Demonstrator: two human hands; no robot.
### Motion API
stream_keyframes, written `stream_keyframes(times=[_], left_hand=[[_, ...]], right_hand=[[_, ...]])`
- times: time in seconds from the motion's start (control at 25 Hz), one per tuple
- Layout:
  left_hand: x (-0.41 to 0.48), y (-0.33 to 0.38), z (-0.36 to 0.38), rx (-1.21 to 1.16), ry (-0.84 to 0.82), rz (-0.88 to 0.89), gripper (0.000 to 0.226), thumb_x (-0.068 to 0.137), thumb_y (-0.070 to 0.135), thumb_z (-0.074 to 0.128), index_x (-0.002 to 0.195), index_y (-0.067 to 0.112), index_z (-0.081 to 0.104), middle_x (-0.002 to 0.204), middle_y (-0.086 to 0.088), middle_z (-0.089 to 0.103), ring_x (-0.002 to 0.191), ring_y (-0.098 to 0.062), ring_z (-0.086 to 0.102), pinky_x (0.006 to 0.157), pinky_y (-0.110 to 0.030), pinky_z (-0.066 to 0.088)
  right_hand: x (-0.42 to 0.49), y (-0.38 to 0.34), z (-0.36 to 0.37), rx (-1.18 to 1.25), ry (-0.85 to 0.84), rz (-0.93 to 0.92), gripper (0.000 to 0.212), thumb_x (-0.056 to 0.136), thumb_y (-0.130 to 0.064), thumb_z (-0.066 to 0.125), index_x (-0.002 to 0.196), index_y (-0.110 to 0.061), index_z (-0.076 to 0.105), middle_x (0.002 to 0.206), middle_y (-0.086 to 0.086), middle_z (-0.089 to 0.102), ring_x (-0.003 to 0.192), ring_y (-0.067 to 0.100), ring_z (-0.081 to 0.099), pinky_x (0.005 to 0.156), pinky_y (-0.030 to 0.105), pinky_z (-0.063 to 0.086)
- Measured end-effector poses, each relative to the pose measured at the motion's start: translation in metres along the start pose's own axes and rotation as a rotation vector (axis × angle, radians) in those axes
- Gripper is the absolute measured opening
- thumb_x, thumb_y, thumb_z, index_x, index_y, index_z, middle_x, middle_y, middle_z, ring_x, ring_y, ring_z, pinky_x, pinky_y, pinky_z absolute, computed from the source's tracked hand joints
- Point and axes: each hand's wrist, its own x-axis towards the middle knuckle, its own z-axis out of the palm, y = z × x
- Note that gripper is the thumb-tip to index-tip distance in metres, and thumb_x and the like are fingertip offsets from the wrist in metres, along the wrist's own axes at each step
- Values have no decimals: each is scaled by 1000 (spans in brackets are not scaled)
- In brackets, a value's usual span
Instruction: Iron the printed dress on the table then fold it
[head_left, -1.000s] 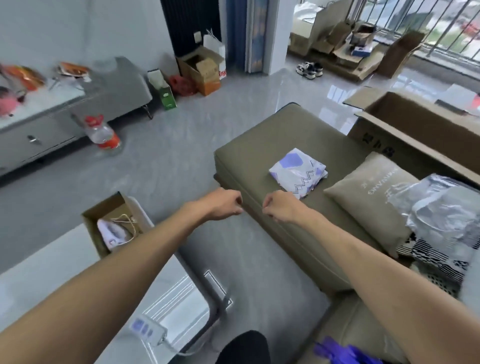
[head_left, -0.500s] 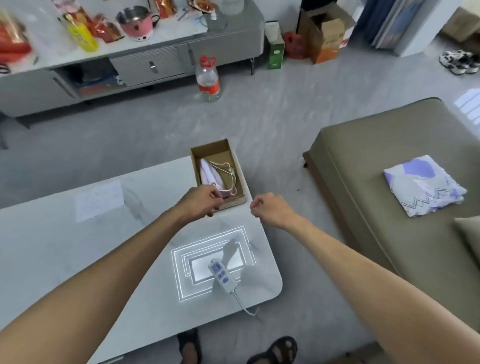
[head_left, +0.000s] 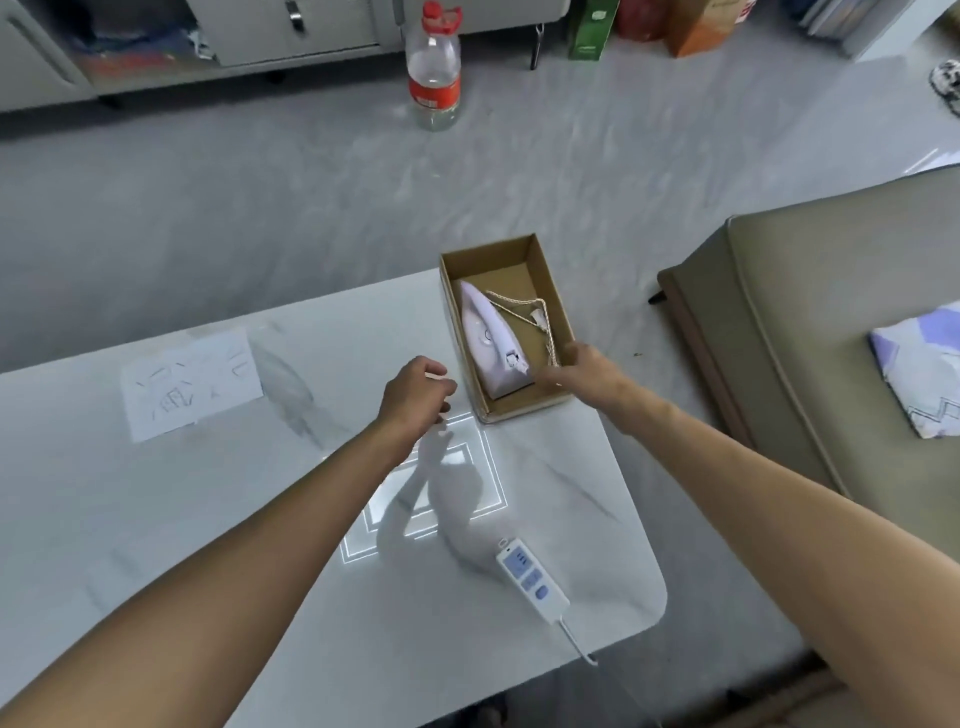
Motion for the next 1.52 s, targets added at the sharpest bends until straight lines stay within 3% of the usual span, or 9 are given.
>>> stream_keyframes(times=[0.16, 0.28, 0.44, 0.6, 0.72, 0.92, 1.04, 1.2, 1.52], left_hand=[[77, -17, 40, 107, 22, -9, 57, 89, 34, 58, 140, 15, 38, 119, -12, 59, 104, -31, 62, 94, -43, 51], [126, -37, 70, 168, 18, -9, 73, 78, 45, 55, 141, 14, 37, 116, -15, 62, 101, -37, 63, 90, -46, 53], [155, -52, 89, 239, 48, 78, 48, 67, 41, 46, 105, 15, 58, 86, -12, 70, 80, -36, 67, 77, -48, 56], [148, -50, 87, 195, -21, 71, 47, 63, 36, 47, 104, 15, 57, 88, -12, 70, 80, -35, 67, 77, -50, 56], [145, -45, 82, 195, -48, 56, 47, 65, 31, 45, 108, 13, 54, 90, -15, 67, 81, -36, 66, 76, -51, 56], [144, -42, 79, 182, -61, 48, 29, 83, 15, 50, 112, 13, 48, 89, -19, 64, 80, -37, 65, 76, -49, 57], [146, -46, 82, 189, -61, 87, 34, 81, 19, 48, 115, 16, 48, 90, -15, 65, 82, -35, 65, 78, -45, 57], [150, -50, 78, 170, -94, 74, 35, 85, 12, 51, 119, 16, 50, 95, -16, 67, 82, -35, 67, 77, -46, 58], [149, -53, 74, 56, -138, 48, 51, 74, 23, 56, 125, 22, 51, 96, -15, 69, 86, -34, 68, 80, -48, 57]], right_hand=[[88, 12, 24, 61, -9, 104, 122, 49, -71, 78, 143, -11, 30, 137, 6, 48, 119, 22, 49, 97, 38, 41], [144, 24, 41, 137, -46, 163, 130, 55, -65, 81, 152, -17, 9, 148, 9, 37, 133, 29, 38, 109, 44, 33], [177, 28, 62, 7, 25, -1, 103, 73, -43, 76, 150, -14, 16, 123, 9, 54, 108, 23, 52, 87, 29, 41], [170, 15, 85, -457, 284, -277, 51, 81, -36, 65, 121, -12, 45, 87, 2, 57, 80, 24, 58, 71, 33, 47], [164, 6, 76, -494, 290, -400, 33, 86, -29, 63, 107, -10, 46, 82, 3, 54, 72, 23, 57, 62, 31, 43], [162, 16, 69, -395, 319, -399, 32, 90, -26, 60, 111, -9, 44, 91, 4, 54, 80, 20, 59, 66, 29, 47], [165, 26, 81, -301, 234, -354, 34, 91, -24, 58, 115, -6, 43, 88, 2, 52, 77, 20, 53, 66, 27, 37], [166, 27, 86, -276, 142, -342, 38, 91, -23, 59, 120, -7, 41, 91, 3, 55, 78, 18, 54, 65, 28, 37], [166, 27, 95, -264, 170, -313, 39, 93, -23, 57, 122, -4, 40, 95, 5, 53, 84, 22, 54, 66, 25, 35]])
